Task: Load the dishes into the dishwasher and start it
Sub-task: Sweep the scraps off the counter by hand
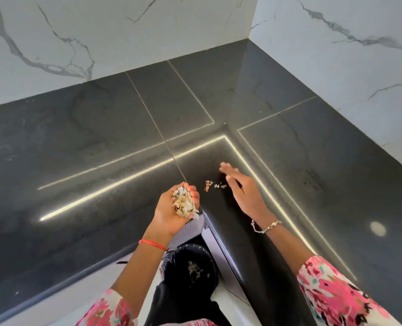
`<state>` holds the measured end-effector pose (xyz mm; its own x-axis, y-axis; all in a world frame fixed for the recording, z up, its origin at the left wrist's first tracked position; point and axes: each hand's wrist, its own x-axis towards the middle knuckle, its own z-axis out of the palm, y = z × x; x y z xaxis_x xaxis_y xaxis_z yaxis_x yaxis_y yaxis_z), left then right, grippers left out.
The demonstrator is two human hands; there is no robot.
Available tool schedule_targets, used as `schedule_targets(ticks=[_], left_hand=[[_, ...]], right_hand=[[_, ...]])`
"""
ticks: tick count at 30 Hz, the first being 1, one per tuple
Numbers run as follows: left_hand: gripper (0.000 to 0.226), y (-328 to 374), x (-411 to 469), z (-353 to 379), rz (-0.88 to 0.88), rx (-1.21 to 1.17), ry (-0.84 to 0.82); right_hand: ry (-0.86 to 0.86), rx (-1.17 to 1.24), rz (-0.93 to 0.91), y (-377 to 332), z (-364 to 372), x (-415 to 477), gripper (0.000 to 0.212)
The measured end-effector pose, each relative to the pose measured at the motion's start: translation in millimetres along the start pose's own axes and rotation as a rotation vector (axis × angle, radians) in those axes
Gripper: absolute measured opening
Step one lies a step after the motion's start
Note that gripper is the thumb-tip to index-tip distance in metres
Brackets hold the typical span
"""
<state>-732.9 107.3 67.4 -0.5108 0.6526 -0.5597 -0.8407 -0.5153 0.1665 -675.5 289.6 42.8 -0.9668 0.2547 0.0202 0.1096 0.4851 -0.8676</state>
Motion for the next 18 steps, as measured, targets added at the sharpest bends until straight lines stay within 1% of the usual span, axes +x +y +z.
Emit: schedule_targets(ticks=[1, 3, 4, 5, 6, 7, 8, 10, 12, 14, 16, 18], left_hand=[[0.012, -6, -7, -5, -0.007, -0.003, -0.017], [0.018, -16, -19, -15, -0.05, 0.007, -0.012], [0.014, -20, -24, -19, -0.078, 0.017, 0.015], [0.014, -23, -27, -24, -0.11, 0.03, 0.045], [0.019, -27, -30, -30, -0.148, 0.041, 0.072], [0.023, -31, -33, -36, -0.183, 0.052, 0.096], [0.025, -35, -35, -41, -0.206, 0.058, 0.117], [0.026, -42, -38, -54, -0.23, 0.084, 0.159], [0.026, -43, -36, -64, -0.257, 0.107, 0.201], [0.026, -42, -28, -73, -0.264, 0.123, 0.229], [0.027, -41, -17, -83, -0.253, 0.128, 0.257], [0.027, -42, -7, -91, -0.245, 0.018, 0.253]], right_hand=[[0.037, -0.167, 0.043, 2, 4, -3, 0.038], [-0.016, -0.546, 0.091, 3, 18, -11, 0.054], [-0.054, -0.662, 0.07, -1, 27, -17, 0.065], [-0.089, -0.702, 0.031, -6, 35, -23, 0.073], [-0.124, -0.686, -0.017, -12, 44, -27, 0.076], [-0.156, -0.638, -0.067, -17, 52, -31, 0.074], [-0.183, -0.557, -0.108, -21, 57, -33, 0.067], [-0.187, -0.327, -0.092, -31, 58, -29, 0.051], [-0.106, -0.168, -0.021, -35, 51, -15, 0.045], [-0.08, -0.144, 0.023, -35, 43, 3, 0.044], [-0.145, -0.175, 0.015, -34, 42, 17, 0.043], [-0.236, -0.266, -0.054, -33, 51, 24, 0.043]])
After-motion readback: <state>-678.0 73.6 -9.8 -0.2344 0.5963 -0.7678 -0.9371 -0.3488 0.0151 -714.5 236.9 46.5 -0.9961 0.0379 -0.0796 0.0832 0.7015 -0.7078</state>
